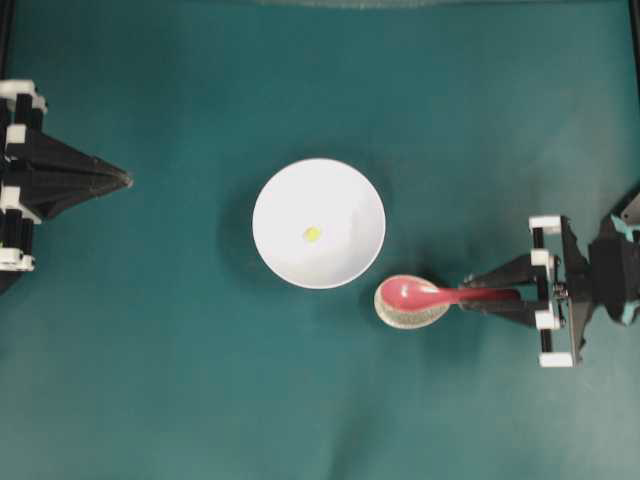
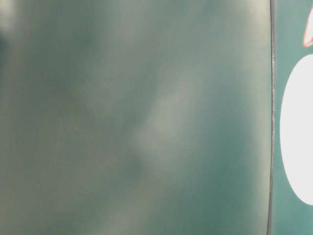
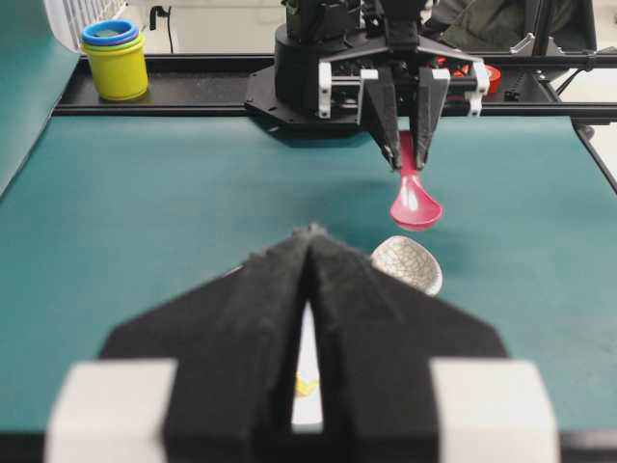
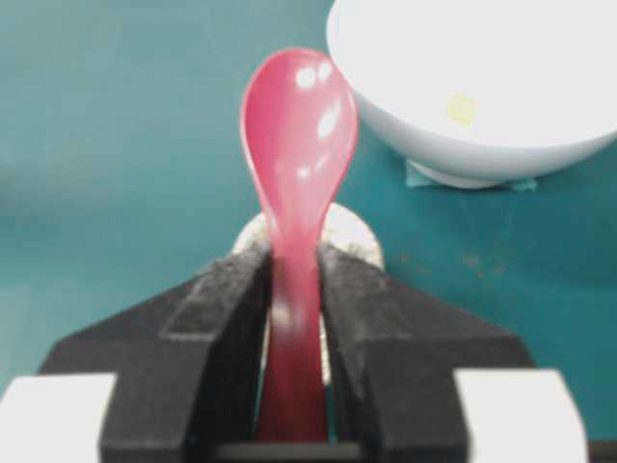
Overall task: Scoop the yellow hexagonal prism block from the bowl with a spoon using the right arm.
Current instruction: 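Lift the pink spoon and carry it over the white bowl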
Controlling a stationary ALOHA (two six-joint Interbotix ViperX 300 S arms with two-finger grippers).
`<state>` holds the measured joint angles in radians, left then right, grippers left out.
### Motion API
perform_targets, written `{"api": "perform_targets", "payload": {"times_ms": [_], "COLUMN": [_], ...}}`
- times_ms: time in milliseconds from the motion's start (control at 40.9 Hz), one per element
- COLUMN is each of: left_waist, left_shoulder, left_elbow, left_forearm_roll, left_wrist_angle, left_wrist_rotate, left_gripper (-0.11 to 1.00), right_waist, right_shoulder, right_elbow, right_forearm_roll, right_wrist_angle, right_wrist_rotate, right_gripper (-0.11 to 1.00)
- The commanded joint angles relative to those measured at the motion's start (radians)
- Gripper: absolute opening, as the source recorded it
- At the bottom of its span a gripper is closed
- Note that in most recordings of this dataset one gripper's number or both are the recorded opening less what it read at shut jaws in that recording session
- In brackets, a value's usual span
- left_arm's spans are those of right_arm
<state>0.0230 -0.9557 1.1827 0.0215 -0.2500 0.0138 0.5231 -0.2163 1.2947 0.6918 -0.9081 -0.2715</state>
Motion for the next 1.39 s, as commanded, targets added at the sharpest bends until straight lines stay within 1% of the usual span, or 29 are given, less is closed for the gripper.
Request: {"api": "perform_targets", "payload": {"times_ms": [0, 171, 269, 318, 489, 685, 832, 930, 1126, 1248, 1297, 1370], "left_waist": [0.002, 0.002, 0.002, 0.002, 0.002, 0.002, 0.002, 0.003, 0.002, 0.002, 0.002, 0.002], "left_shoulder": [0.008, 0.006, 0.008, 0.006, 0.006, 0.006, 0.006, 0.006, 0.008, 0.006, 0.008, 0.006], "left_elbow": [-0.025, -0.026, -0.028, -0.028, -0.029, -0.032, -0.032, -0.032, -0.034, -0.034, -0.034, -0.034], "left_forearm_roll": [0.003, 0.003, 0.003, 0.003, 0.003, 0.003, 0.003, 0.003, 0.002, 0.002, 0.002, 0.002], "left_wrist_angle": [-0.005, -0.005, -0.005, -0.005, -0.005, -0.005, -0.005, -0.005, -0.009, -0.011, -0.011, -0.012], "left_wrist_rotate": [-0.006, -0.011, -0.014, -0.014, -0.015, -0.017, -0.018, -0.02, -0.02, -0.02, -0.02, -0.02], "left_gripper": [-0.01, -0.01, -0.01, -0.01, -0.01, -0.01, -0.01, -0.01, -0.01, -0.01, -0.01, -0.01], "right_waist": [-0.061, -0.179, -0.264, -0.295, -0.434, -0.557, -0.627, -0.664, -0.706, -0.718, -0.721, -0.721], "right_shoulder": [-0.087, -0.186, -0.222, -0.23, -0.23, -0.229, -0.212, -0.186, -0.092, -0.028, -0.003, 0.034], "right_elbow": [-0.04, -0.11, -0.169, -0.192, -0.285, -0.388, -0.456, -0.505, -0.603, -0.669, -0.698, -0.746], "right_forearm_roll": [0.003, 0.002, 0.002, 0.002, -0.005, -0.017, -0.031, -0.051, -0.081, -0.104, -0.123, -0.169], "right_wrist_angle": [0.123, 0.348, 0.503, 0.555, 0.792, 1.035, 1.163, 1.238, 1.368, 1.453, 1.491, 1.545], "right_wrist_rotate": [-0.041, -0.137, -0.193, -0.204, -0.23, -0.233, -0.233, -0.227, -0.222, -0.204, -0.19, -0.152], "right_gripper": [0.23, 0.23, 0.23, 0.23, 0.23, 0.23, 0.23, 0.23, 0.23, 0.23, 0.23, 0.23]}}
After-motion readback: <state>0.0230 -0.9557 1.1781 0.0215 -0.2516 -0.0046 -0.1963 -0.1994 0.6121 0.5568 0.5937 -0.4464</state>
